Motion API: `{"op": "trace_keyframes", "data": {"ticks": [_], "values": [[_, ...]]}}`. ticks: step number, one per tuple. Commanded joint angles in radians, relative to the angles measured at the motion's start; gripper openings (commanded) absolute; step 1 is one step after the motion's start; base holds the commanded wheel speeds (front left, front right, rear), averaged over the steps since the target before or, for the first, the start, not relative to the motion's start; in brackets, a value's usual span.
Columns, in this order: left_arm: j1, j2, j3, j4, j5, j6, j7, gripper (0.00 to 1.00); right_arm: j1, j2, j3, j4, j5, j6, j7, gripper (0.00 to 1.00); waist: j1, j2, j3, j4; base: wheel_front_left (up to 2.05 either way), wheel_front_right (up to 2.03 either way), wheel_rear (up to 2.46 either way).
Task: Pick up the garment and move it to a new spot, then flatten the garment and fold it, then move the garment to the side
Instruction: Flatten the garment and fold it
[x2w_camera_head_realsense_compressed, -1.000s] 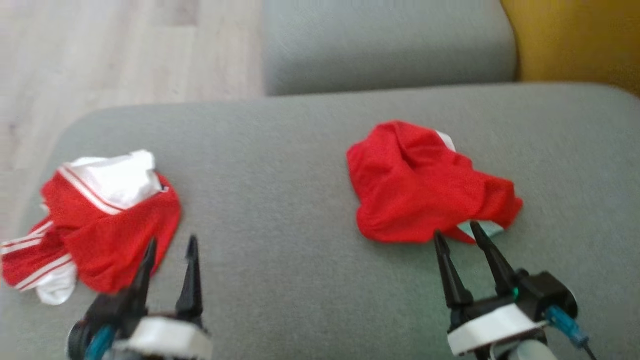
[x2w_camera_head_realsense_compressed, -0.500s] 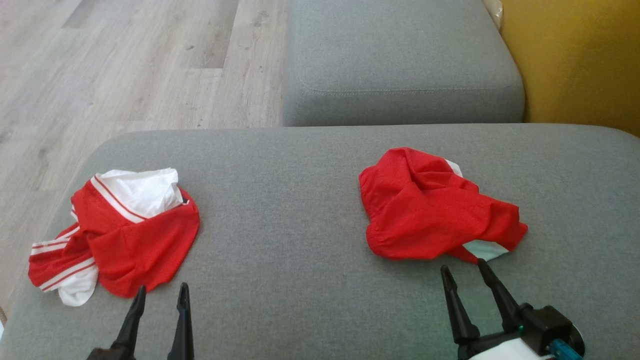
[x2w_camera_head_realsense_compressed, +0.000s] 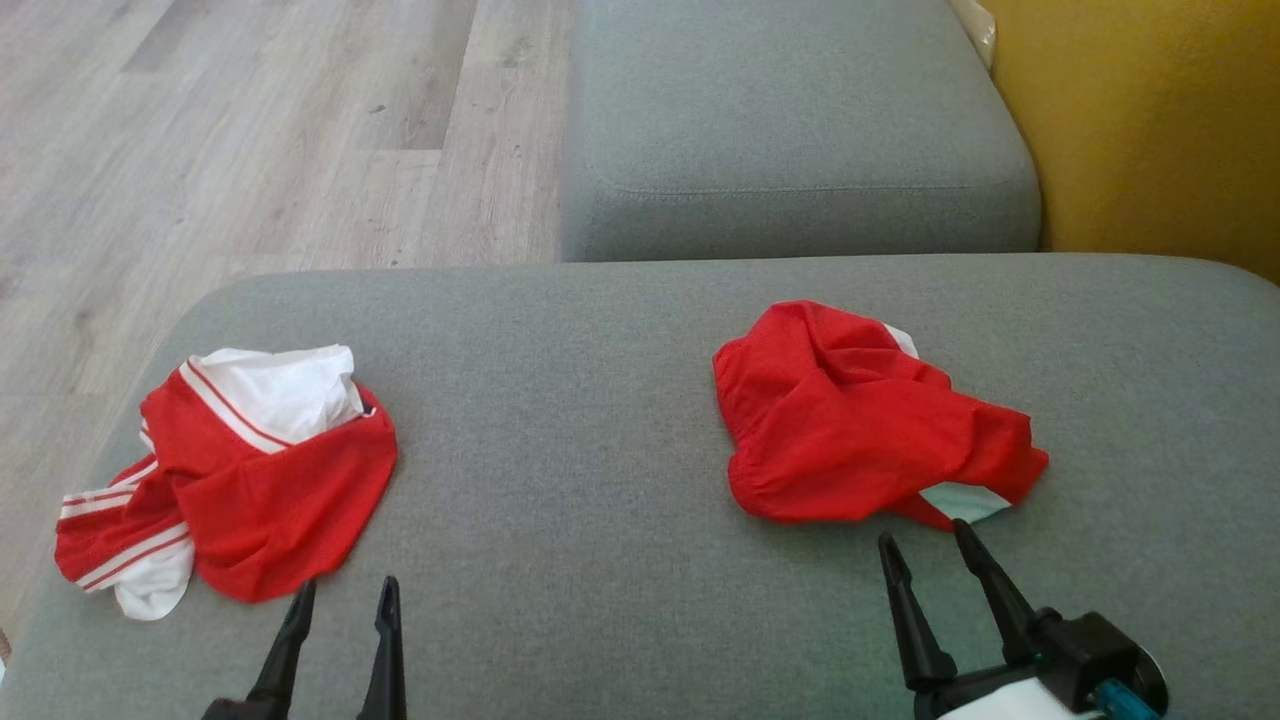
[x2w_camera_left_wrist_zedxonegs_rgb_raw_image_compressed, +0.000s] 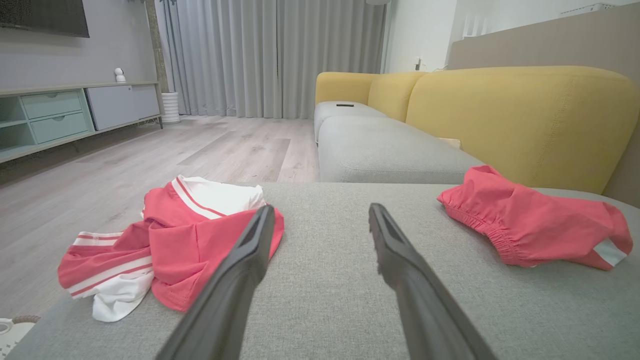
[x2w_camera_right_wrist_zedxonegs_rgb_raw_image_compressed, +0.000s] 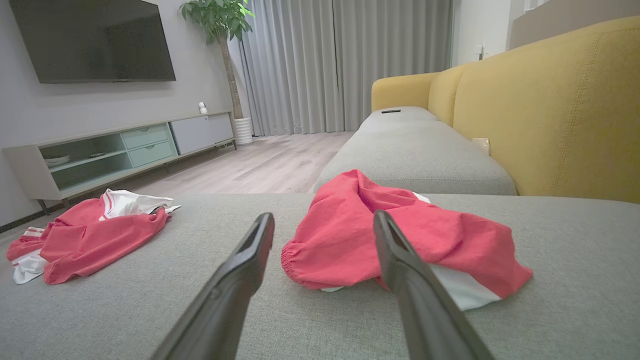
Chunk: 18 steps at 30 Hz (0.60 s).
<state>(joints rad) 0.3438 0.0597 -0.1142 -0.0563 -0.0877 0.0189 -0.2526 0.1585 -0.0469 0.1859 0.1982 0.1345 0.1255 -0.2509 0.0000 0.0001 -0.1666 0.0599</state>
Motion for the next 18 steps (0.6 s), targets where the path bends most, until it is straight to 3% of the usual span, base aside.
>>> {"op": "trace_keyframes", "data": {"ticks": [1,18], "values": [[-0.043,-0.009,0.024,-0.028,0.004,0.007,-0.009,1.00,-0.028,-0.003,0.025,-0.029,-0.008,0.005,-0.011,1.00,0.0000,-0.0001,0.001,-0.001,0.00,0.00,0.00],[-0.058,-0.009,-0.015,-0.013,0.007,0.020,-0.009,1.00,-0.034,-0.003,0.023,-0.046,-0.017,0.005,-0.011,1.00,0.0000,-0.0001,0.037,-0.010,0.00,0.00,0.00]]}}
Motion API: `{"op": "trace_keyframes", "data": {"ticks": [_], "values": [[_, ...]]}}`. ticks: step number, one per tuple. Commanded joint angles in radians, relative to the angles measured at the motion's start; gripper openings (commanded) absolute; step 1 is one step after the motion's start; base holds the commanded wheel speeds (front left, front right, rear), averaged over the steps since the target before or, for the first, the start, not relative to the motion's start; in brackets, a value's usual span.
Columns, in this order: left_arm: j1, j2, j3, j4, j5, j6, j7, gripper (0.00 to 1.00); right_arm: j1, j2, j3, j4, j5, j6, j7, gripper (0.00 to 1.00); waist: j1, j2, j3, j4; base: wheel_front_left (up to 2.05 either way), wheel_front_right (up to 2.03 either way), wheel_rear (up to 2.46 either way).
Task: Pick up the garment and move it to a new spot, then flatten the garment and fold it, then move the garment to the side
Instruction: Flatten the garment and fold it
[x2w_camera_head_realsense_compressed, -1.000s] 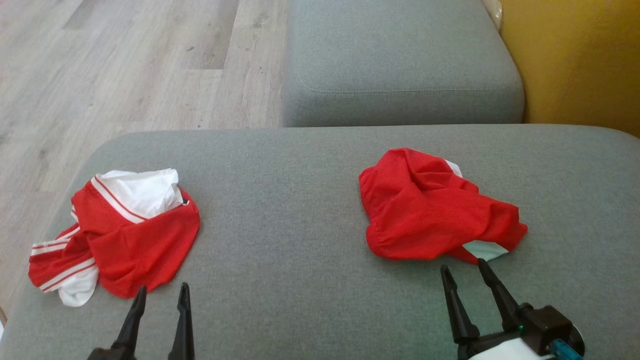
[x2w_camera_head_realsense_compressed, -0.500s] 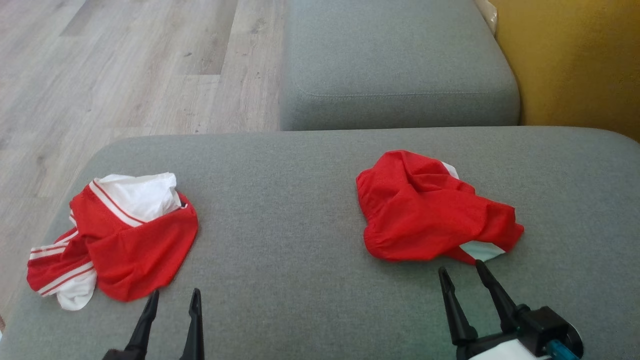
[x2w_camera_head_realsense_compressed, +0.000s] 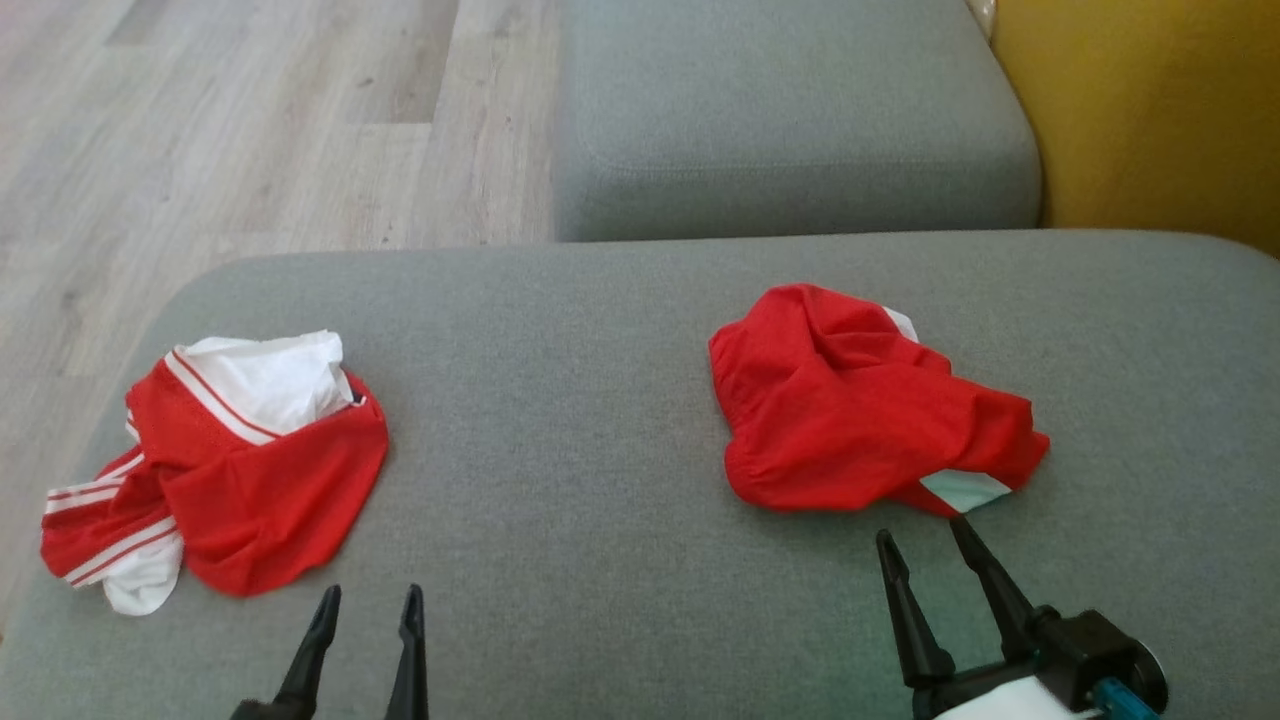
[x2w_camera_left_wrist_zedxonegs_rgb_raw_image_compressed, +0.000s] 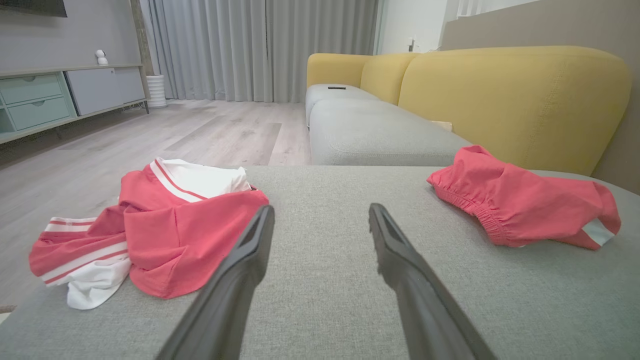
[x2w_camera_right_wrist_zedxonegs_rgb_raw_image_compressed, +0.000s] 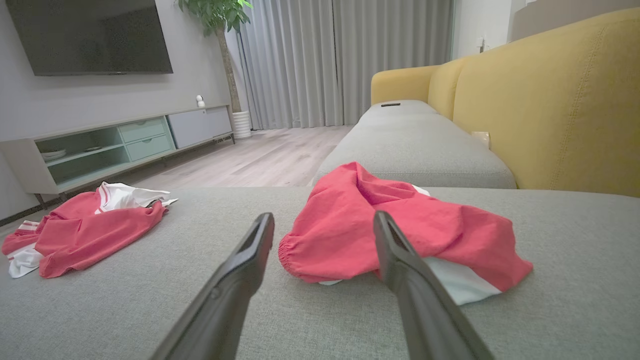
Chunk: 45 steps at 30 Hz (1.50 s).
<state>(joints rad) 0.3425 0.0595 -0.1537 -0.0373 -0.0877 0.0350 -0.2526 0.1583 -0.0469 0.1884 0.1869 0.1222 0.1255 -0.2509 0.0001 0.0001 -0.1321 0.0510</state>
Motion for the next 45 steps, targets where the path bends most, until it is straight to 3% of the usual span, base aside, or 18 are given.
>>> {"op": "trace_keyframes", "data": {"ticks": [1,15,23,28,39,45], "values": [[-0.060,-0.009,0.020,-0.031,0.007,0.004,-0.009,1.00,-0.037,-0.003,0.019,-0.036,-0.006,0.005,-0.011,1.00,-0.0001,-0.0001,0.010,-0.003,0.00,0.00,0.00],[-0.160,-0.009,-0.076,0.026,-0.005,-0.016,-0.009,1.00,-0.095,-0.003,0.023,-0.061,-0.028,0.005,-0.011,1.00,-0.0001,-0.0001,0.119,-0.079,0.00,0.00,0.00],[-0.373,-0.009,-0.223,0.354,-0.062,-0.088,-0.009,1.00,-0.157,-0.003,0.034,-0.117,0.001,0.005,-0.011,1.00,-0.0001,-0.0001,0.234,-0.170,0.00,0.00,0.00],[-0.545,-0.009,-0.287,0.506,-0.049,-0.105,-0.009,1.00,-0.207,-0.003,0.047,-0.150,-0.005,0.005,-0.011,1.00,-0.0001,-0.0001,0.319,-0.227,0.00,0.00,0.00],[-0.736,-0.009,-0.365,0.701,-0.038,-0.135,-0.009,1.00,-0.261,-0.003,0.049,-0.184,0.007,0.005,-0.011,1.00,-0.0001,-0.0001,0.416,-0.299,0.00,0.00,0.00],[-0.788,-0.003,-0.374,0.647,-0.021,-0.152,-0.009,1.00,-0.276,-0.003,0.052,-0.196,0.017,0.005,-0.011,1.00,-0.0001,-0.0001,0.428,-0.320,0.00,0.00,0.00]]}}
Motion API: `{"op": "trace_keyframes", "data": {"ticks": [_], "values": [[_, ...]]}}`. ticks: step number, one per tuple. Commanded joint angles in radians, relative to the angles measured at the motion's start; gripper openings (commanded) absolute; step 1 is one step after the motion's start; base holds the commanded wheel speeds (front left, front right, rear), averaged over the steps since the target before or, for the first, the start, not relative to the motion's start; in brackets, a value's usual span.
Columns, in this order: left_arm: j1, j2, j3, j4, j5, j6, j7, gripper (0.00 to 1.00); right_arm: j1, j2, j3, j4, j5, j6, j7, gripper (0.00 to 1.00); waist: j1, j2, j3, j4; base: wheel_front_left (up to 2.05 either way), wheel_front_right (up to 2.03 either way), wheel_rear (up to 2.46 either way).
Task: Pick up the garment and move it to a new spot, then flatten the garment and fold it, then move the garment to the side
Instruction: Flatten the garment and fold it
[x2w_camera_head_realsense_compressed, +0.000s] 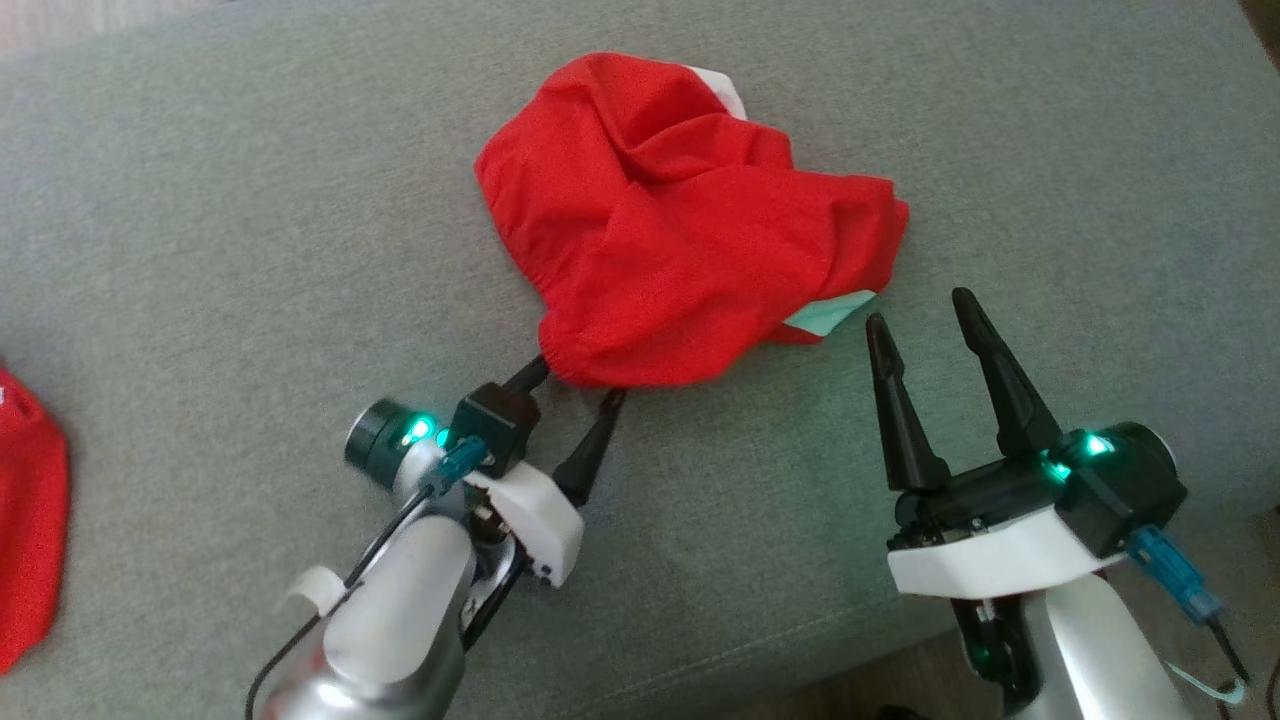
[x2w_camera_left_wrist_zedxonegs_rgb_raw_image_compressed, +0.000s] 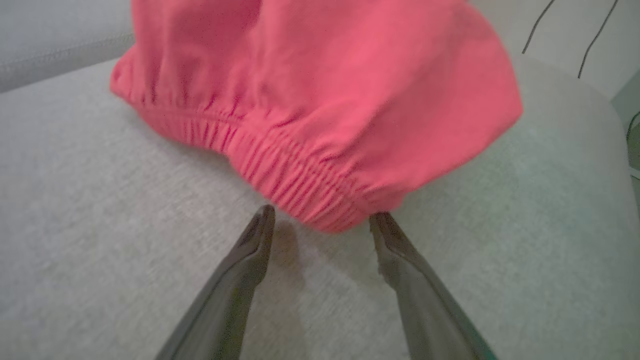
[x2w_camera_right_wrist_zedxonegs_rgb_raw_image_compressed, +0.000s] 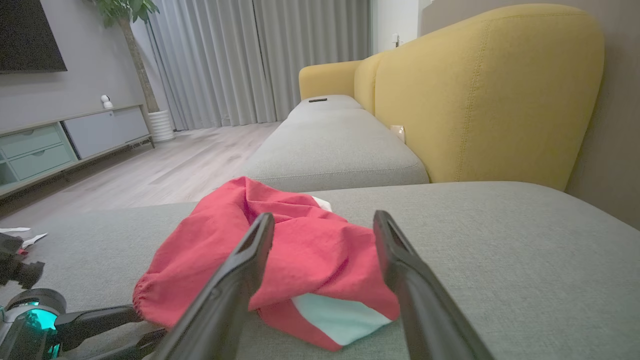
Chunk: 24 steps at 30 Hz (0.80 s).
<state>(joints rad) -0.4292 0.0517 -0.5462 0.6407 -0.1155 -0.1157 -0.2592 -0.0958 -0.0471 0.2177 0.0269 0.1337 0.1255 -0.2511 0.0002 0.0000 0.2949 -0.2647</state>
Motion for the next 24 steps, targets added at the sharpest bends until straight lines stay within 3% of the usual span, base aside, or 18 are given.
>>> {"op": "trace_keyframes", "data": {"ticks": [1,3,4,5,6,11,16,19,24], "values": [[-0.018,0.009,0.019,-0.059,0.012,-0.003,-0.003,1.00,-0.023,-0.003,0.022,-0.037,0.006,0.005,-0.011,1.00,-0.0002,0.0000,0.000,-0.007,0.00,0.00,0.00],[-0.013,0.021,0.019,-0.124,0.027,-0.005,-0.003,1.00,-0.022,-0.003,0.019,-0.038,0.008,0.005,-0.011,1.00,-0.0002,0.0000,-0.006,-0.011,0.00,0.00,0.00],[-0.008,0.027,0.019,-0.158,0.035,-0.006,-0.003,0.87,-0.021,-0.003,0.017,-0.036,0.008,0.005,-0.011,1.00,-0.0002,0.0000,-0.010,-0.012,0.00,0.00,0.00],[-0.001,0.031,0.020,-0.200,0.041,-0.007,-0.003,0.35,-0.019,-0.003,0.015,-0.034,0.008,0.005,-0.011,1.00,-0.0002,0.0000,-0.018,-0.012,0.00,0.00,0.00],[0.009,0.035,0.020,-0.239,0.045,-0.008,-0.003,0.00,-0.015,-0.003,0.014,-0.031,0.008,0.005,-0.011,1.00,-0.0002,0.0000,-0.026,-0.011,0.00,0.00,0.00],[0.066,0.059,0.022,-0.364,0.046,-0.011,-0.003,0.00,0.007,-0.003,0.028,-0.017,0.020,0.005,-0.011,1.00,-0.0002,0.0000,-0.090,-0.011,0.00,0.00,0.00],[0.120,0.064,-0.025,-0.430,-0.078,-0.014,-0.003,0.00,0.030,-0.003,0.045,-0.005,0.029,0.005,-0.011,1.00,-0.0002,0.0000,-0.184,-0.025,0.00,0.00,0.00],[0.135,0.095,-0.064,-0.491,-0.139,-0.015,-0.003,0.00,0.049,-0.003,0.043,0.004,0.026,0.005,-0.011,1.00,-0.0002,0.0000,-0.228,-0.032,0.00,0.00,0.00],[0.161,0.137,-0.041,-0.538,-0.179,-0.014,-0.003,0.00,0.072,-0.003,0.036,0.006,0.024,0.005,-0.011,1.00,-0.0002,0.0000,-0.257,-0.038,0.00,0.00,0.00]]}}
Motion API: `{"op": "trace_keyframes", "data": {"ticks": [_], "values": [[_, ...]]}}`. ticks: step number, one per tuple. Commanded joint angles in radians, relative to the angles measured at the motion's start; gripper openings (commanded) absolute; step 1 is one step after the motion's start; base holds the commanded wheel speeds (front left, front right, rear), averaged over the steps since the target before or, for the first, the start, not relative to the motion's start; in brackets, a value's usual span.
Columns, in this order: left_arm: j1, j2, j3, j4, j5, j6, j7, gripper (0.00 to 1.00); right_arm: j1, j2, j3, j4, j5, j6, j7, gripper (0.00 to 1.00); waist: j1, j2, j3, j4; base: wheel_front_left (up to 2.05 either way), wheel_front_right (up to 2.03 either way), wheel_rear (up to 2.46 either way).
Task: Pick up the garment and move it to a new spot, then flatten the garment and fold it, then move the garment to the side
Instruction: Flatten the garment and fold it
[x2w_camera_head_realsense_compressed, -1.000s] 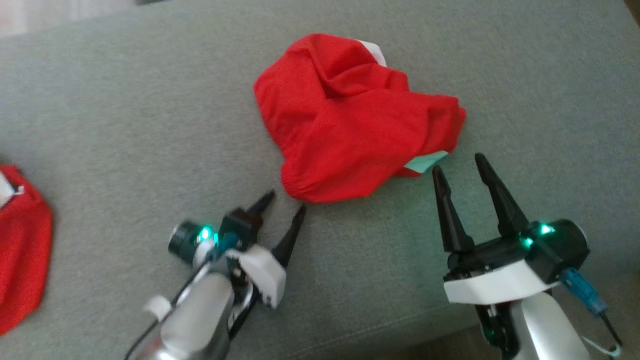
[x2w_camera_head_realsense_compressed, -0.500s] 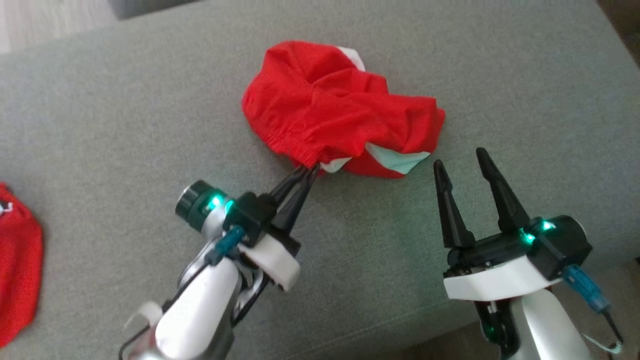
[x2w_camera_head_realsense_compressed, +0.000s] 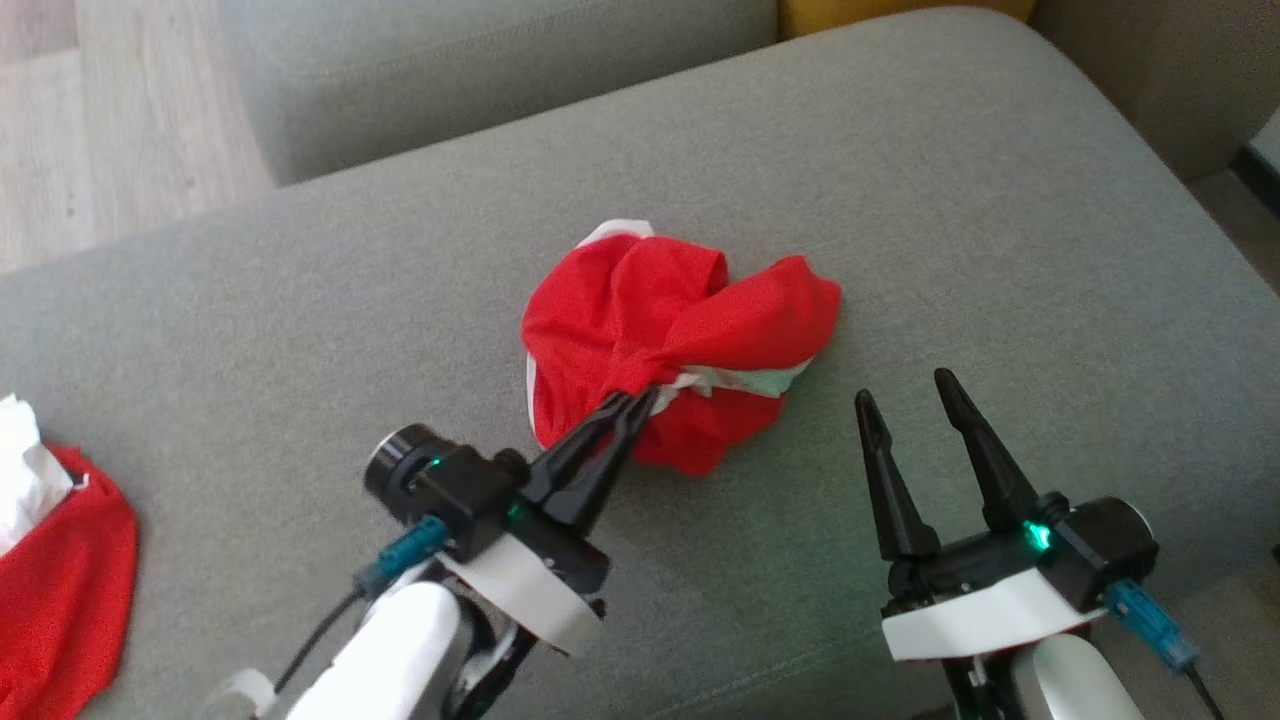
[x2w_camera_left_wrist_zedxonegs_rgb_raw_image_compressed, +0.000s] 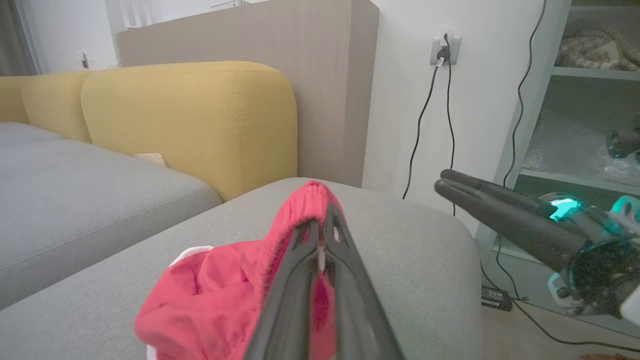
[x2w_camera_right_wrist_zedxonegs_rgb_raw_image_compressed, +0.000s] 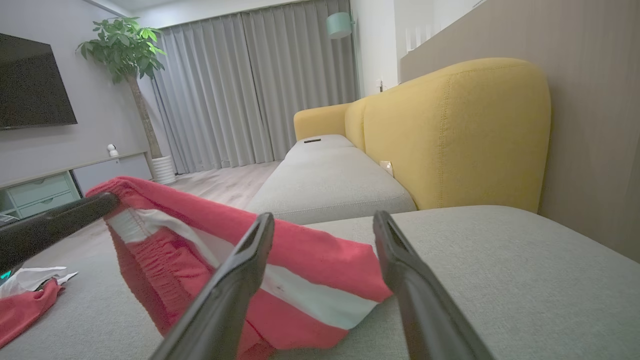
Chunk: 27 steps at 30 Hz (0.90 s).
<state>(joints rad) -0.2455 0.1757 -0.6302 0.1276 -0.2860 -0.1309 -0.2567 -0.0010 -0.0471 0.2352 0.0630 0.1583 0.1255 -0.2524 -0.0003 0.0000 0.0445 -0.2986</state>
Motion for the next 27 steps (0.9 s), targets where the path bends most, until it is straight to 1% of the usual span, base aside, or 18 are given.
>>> {"op": "trace_keyframes", "data": {"ticks": [1,3,4,10,11,12,13,15,16,19,23,27], "values": [[-0.018,0.011,0.055,-0.002,-0.024,0.006,-0.001,0.00,-0.019,-0.003,0.018,-0.031,0.001,0.005,-0.009,1.00,0.0003,0.0000,-0.007,-0.004,0.00,0.00,0.00],[-0.023,0.006,0.060,0.065,-0.048,0.007,0.020,0.00,-0.016,-0.003,0.028,-0.033,0.003,0.005,-0.009,1.00,0.0003,0.0000,0.002,-0.004,0.00,0.00,0.00],[-0.023,0.006,0.060,0.065,-0.048,0.007,0.020,0.00,-0.016,-0.003,0.028,-0.033,0.003,0.005,-0.009,1.00,0.0003,0.0000,0.002,-0.004,0.00,0.00,0.00],[-0.096,-0.076,0.079,0.287,-0.189,0.002,0.015,0.00,-0.029,-0.003,0.041,-0.036,-0.011,0.005,-0.009,1.00,0.0003,0.0000,0.053,0.010,0.00,0.00,0.00],[-0.107,-0.085,0.074,0.309,-0.207,0.002,0.011,0.29,-0.032,-0.003,0.039,-0.037,-0.013,0.005,-0.009,1.00,0.0003,0.0000,0.059,0.012,0.00,0.00,0.00],[-0.115,-0.091,0.064,0.324,-0.226,0.001,0.007,0.61,-0.034,-0.003,0.035,-0.038,-0.015,0.005,-0.009,1.00,0.0003,0.0000,0.064,0.015,0.00,0.00,0.00],[-0.119,-0.097,0.042,0.329,-0.253,0.001,0.005,1.00,-0.036,-0.003,0.031,-0.039,-0.016,0.005,-0.009,1.00,0.0003,0.0000,0.068,0.018,0.00,0.00,0.00],[-0.120,-0.100,-0.017,0.318,-0.330,0.001,0.002,1.00,-0.039,-0.003,0.023,-0.040,-0.018,0.005,-0.009,1.00,0.0003,0.0000,0.071,0.026,0.00,0.00,0.00],[-0.118,-0.093,-0.041,0.312,-0.367,0.001,0.001,1.00,-0.039,-0.003,0.020,-0.039,-0.020,0.005,-0.009,1.00,0.0003,0.0000,0.069,0.030,0.00,0.00,0.00],[-0.109,-0.053,-0.110,0.286,-0.446,0.000,-0.002,1.00,-0.036,-0.003,0.019,-0.035,-0.022,0.005,-0.009,1.00,0.0003,0.0000,0.061,0.040,0.00,0.00,0.00],[-0.095,-0.007,-0.159,0.257,-0.490,0.000,-0.004,1.00,-0.036,-0.003,0.022,-0.035,-0.014,0.005,-0.009,1.00,0.0003,0.0000,0.055,0.051,0.00,0.00,0.00],[-0.080,0.010,-0.182,0.242,-0.508,0.000,-0.005,1.00,-0.035,-0.003,0.024,-0.036,-0.012,0.005,-0.009,1.00,0.0003,0.0000,0.054,0.061,0.00,0.00,0.00]]}}
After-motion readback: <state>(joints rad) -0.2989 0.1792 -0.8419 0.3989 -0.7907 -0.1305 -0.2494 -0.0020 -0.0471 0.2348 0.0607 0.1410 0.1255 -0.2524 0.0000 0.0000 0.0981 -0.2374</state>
